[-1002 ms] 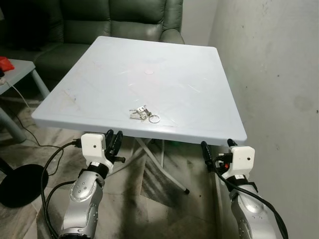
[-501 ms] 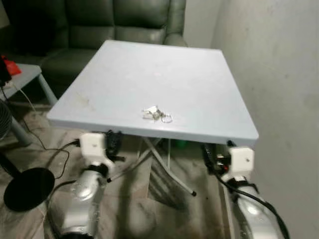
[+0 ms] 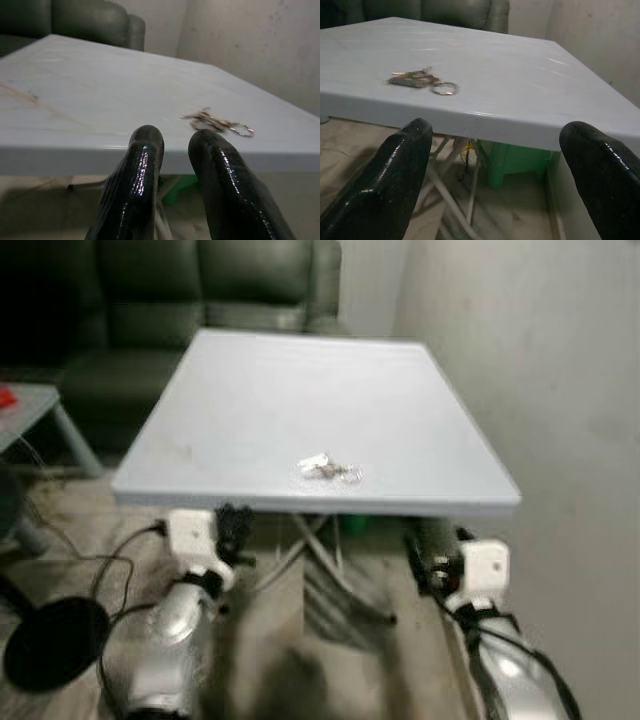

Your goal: Hang keys on a hook

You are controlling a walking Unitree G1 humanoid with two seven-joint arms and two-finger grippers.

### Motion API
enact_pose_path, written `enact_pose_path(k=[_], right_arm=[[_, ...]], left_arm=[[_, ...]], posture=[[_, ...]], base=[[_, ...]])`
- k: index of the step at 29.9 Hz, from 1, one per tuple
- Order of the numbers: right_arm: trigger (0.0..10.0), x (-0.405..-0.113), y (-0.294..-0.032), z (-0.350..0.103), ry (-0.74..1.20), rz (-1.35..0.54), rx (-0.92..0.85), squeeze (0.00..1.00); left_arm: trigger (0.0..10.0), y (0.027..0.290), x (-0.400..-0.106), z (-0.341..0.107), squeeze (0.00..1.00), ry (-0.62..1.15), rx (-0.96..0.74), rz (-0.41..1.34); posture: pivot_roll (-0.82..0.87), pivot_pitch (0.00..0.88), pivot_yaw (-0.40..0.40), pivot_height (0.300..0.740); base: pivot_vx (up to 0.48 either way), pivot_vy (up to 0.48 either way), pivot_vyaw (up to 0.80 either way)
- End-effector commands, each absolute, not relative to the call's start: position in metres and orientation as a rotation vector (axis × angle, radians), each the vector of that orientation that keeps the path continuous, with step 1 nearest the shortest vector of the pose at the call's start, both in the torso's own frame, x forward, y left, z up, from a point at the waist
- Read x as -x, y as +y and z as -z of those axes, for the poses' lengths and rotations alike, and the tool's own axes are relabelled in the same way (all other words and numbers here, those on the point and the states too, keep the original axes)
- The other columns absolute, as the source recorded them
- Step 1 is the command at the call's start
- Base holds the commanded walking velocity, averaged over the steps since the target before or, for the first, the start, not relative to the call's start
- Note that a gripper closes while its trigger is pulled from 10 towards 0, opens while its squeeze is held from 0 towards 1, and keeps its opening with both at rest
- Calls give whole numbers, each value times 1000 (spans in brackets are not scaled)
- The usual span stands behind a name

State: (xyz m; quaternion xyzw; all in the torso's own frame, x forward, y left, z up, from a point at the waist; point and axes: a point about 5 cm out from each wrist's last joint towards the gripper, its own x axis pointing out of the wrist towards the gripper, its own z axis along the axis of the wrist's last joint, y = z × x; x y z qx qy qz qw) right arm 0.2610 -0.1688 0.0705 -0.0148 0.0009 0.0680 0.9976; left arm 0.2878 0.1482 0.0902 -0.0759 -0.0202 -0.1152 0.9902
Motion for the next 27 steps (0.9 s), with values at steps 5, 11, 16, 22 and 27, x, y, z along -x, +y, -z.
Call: enact_pose_path(k=[5, 11, 16, 22, 27], right_arm=[[10000, -265, -161, -75, -17, -157, 18, 0], [10000, -265, -160, -75, -16, -162, 15, 0], [10000, -265, -159, -75, -14, -164, 14, 0], [10000, -265, -158, -74, -13, -169, 14, 0], [10000, -265, -158, -74, -10, -175, 21, 0]], left_arm=[[10000, 158, -288, -92, 0, -44, 131, 209], [10000, 157, -289, -92, 0, -45, 131, 211], [10000, 157, -290, -92, 0, -41, 131, 209], [10000, 156, -290, -90, 0, -27, 124, 196], [10000, 153, -289, -91, 0, -26, 130, 206]], posture=[[-38, 1, -56, 740], [-38, 0, -57, 740], [-39, 0, -56, 740], [-40, 1, -55, 740], [-40, 5, -57, 740]], base=[[0, 480, 0], [0, 480, 0], [0, 467, 0], [0, 41, 0], [0, 0, 0]])
